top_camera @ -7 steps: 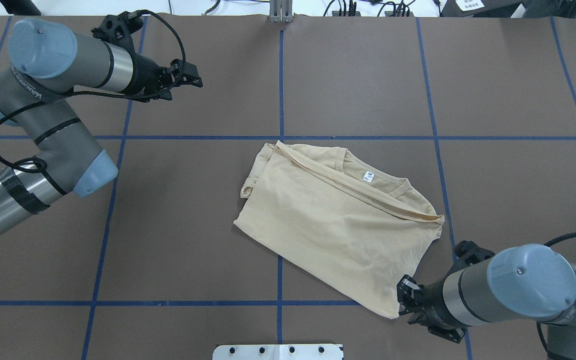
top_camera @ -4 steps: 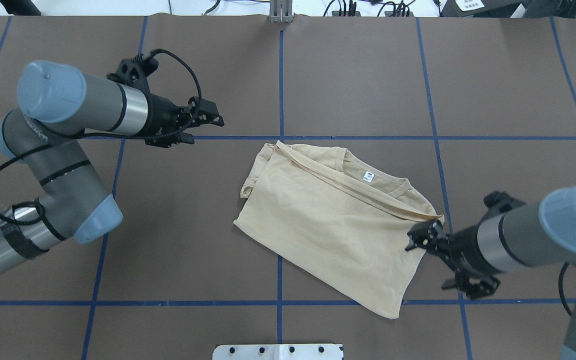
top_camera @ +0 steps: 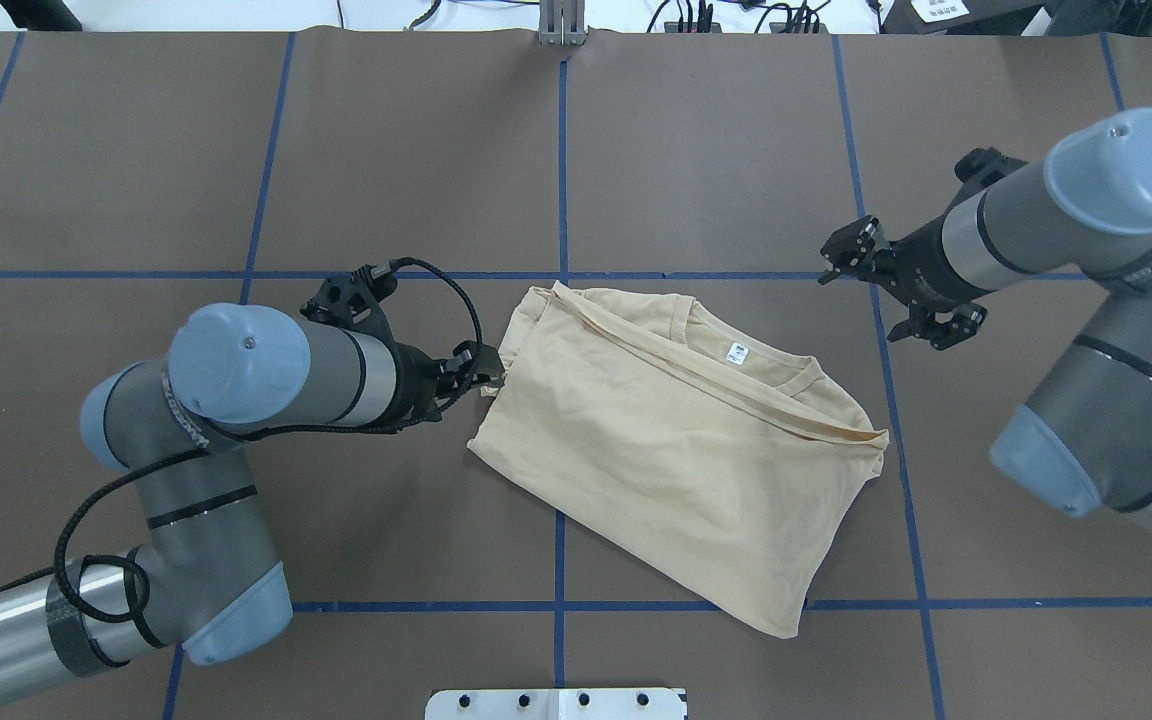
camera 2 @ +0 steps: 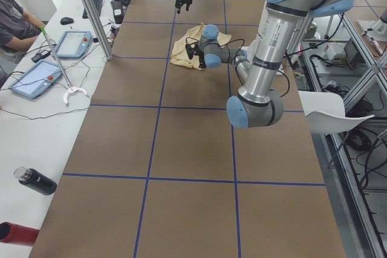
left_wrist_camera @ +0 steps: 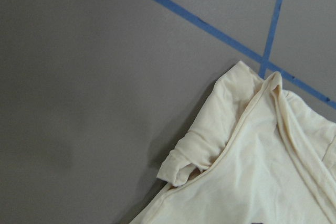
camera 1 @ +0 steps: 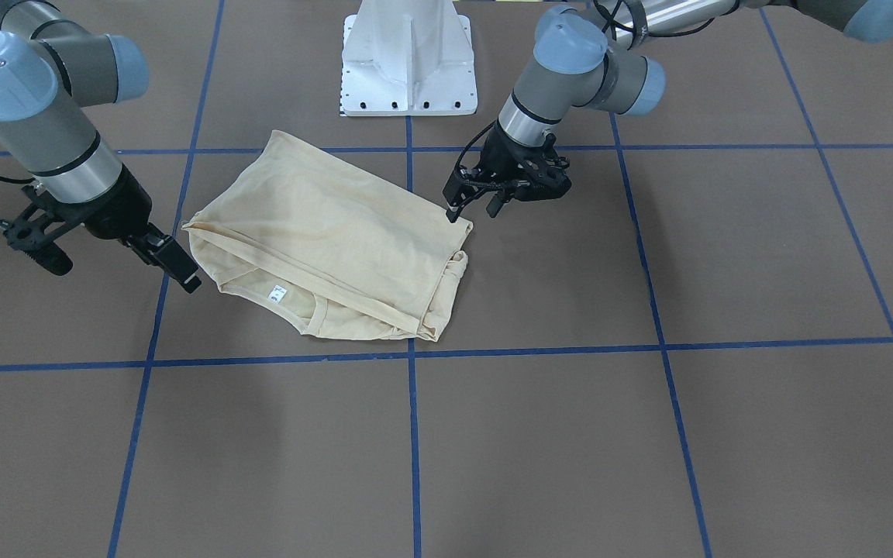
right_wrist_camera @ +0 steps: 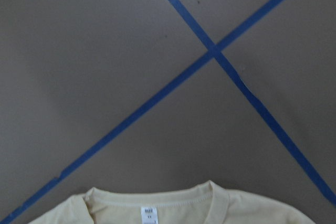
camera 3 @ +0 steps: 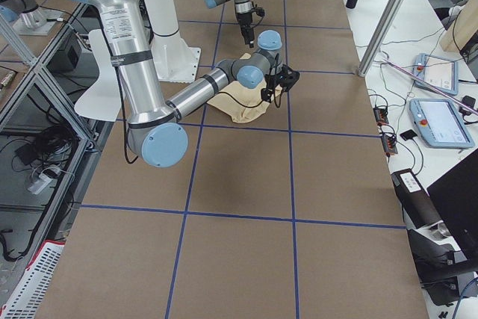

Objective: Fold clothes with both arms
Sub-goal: 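Release the shirt and raise the right gripper while the left gripper reaches the shirt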

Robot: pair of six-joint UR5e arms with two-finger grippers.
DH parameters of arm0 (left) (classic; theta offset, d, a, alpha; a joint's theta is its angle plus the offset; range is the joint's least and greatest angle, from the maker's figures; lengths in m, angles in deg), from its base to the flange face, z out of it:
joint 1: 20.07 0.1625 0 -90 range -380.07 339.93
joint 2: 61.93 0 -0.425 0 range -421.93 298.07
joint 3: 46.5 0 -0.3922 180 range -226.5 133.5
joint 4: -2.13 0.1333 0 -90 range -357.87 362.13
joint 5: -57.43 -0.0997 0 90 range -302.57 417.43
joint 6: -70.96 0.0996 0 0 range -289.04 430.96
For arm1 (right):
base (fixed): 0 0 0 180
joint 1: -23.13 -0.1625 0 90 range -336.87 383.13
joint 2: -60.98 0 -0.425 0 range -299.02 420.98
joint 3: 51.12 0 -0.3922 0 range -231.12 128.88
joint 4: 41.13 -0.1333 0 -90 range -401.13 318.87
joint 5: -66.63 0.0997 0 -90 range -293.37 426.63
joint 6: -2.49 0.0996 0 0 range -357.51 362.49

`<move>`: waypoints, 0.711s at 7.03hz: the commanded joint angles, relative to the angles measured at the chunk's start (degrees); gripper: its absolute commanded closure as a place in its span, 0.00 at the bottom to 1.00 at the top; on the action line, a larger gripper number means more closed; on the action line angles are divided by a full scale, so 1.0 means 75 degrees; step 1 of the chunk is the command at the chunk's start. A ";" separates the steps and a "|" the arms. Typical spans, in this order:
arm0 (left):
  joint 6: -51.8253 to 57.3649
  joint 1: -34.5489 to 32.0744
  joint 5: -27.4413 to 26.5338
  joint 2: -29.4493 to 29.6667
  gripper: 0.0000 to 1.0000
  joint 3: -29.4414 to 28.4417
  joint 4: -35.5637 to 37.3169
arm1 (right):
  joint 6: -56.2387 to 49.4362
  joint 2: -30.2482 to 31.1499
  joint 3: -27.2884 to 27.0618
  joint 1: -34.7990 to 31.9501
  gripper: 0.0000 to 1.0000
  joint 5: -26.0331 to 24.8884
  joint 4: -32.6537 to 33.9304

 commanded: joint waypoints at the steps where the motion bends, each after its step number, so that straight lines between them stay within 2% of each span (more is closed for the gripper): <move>1: -0.0042 0.0121 -0.0066 -0.0048 0.17 -0.0135 0.0049 | -0.0114 -0.0157 0.0423 -0.0078 0.00 -0.0050 -0.0069; 5: -0.0042 0.0297 -0.0066 0.0045 0.28 -0.0276 0.0049 | -0.0185 -0.0169 0.0541 -0.0078 0.00 -0.0062 -0.0058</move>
